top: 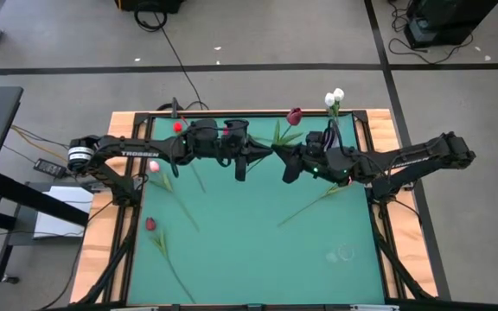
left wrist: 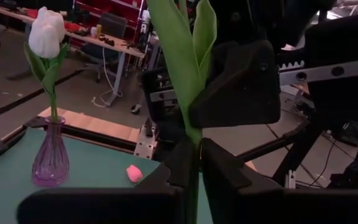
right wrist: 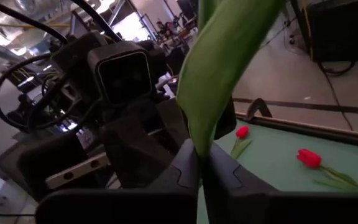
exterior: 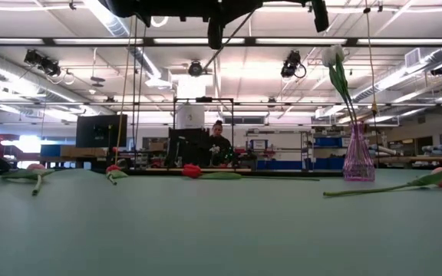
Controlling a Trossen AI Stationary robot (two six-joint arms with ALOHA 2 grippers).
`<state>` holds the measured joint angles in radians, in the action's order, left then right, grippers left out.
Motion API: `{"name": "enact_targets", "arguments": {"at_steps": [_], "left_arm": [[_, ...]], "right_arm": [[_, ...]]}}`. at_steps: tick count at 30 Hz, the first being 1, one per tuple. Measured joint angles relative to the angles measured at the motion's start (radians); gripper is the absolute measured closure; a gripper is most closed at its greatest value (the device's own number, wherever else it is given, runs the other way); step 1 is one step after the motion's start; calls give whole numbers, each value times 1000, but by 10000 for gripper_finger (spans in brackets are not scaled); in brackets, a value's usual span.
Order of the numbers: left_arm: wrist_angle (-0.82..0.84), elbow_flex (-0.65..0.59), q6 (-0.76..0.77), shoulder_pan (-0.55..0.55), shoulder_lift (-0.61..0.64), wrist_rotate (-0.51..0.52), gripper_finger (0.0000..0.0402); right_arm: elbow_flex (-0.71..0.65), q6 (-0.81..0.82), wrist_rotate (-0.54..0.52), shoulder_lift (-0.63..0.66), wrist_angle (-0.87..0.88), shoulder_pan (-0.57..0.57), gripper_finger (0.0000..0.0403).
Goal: Sort flowers into vase by color
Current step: Put the top dark red flower into the violet vase
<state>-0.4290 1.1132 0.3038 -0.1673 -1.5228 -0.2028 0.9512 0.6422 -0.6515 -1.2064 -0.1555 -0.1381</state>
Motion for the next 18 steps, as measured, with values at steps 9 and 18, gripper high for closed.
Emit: {"name": "enact_targets", "arguments": {"at_steps": [9, 18], "left_arm": [[90, -1, 0, -65, 66, -56, 239], [206, -9, -123, -144, 257, -236, 200]], "right_arm": [[0, -18, -47, 48, 160, 0, 396], [0, -97, -14, 145, 379, -5, 396]]}}
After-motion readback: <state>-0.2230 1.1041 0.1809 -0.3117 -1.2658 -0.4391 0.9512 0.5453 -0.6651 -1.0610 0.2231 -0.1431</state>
